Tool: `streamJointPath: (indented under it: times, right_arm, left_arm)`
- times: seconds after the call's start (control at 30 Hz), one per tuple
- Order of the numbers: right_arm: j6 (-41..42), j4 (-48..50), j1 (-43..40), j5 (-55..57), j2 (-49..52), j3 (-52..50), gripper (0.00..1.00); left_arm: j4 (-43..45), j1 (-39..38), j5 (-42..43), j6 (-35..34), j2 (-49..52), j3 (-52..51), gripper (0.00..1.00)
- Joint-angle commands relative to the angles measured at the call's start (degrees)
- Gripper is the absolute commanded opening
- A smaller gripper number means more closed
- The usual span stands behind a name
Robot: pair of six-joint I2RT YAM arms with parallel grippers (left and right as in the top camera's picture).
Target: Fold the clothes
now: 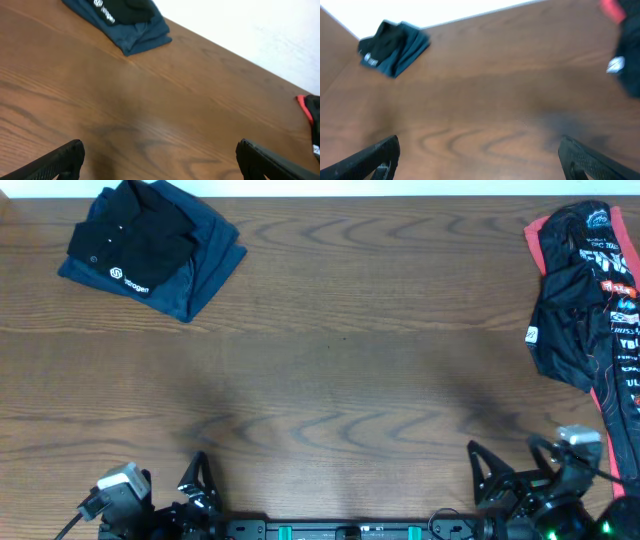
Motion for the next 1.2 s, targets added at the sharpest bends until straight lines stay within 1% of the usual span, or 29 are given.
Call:
streamJointPath:
  times: [0.0, 0.17, 0.27, 0.5, 0.8, 1.17]
  right_arm:
    - [-0.15, 1.73, -0.42, 6.60, -0.09, -0.15, 0.99]
    - [-0.17, 3.65, -0.42, 8.13, -0.04, -0.15, 0.99]
    - [-0.15, 3.67, -0.42, 8.11, -0.04, -0.15, 0.99]
    - [-0.15, 3.89, -0.42, 10.69, -0.04, -0.15, 0.99]
    - [-0.17, 2.93, -0.42, 10.67, -0.04, -0.15, 0.99]
    - [-0.66, -5.90, -0.42, 11.41, -0.04, -0.17, 0.99]
  left_arm:
    - [0.52, 0.04, 0.66, -2.14, 0.04, -1.29, 0.98]
    - [0.55, 0.04, 0.66, -11.43, 0.04, -1.33, 0.98]
    - [0.55, 0.04, 0.66, -14.27, 0.04, -1.33, 0.98]
    - [0.48, 0.04, 0.66, -14.21, 0.04, -1.33, 0.98]
    - [0.46, 0.04, 0.66, -14.21, 0.04, -1.33, 0.98]
    - [0.48, 0.04, 0.66, -14.21, 0.04, -1.33, 0.98]
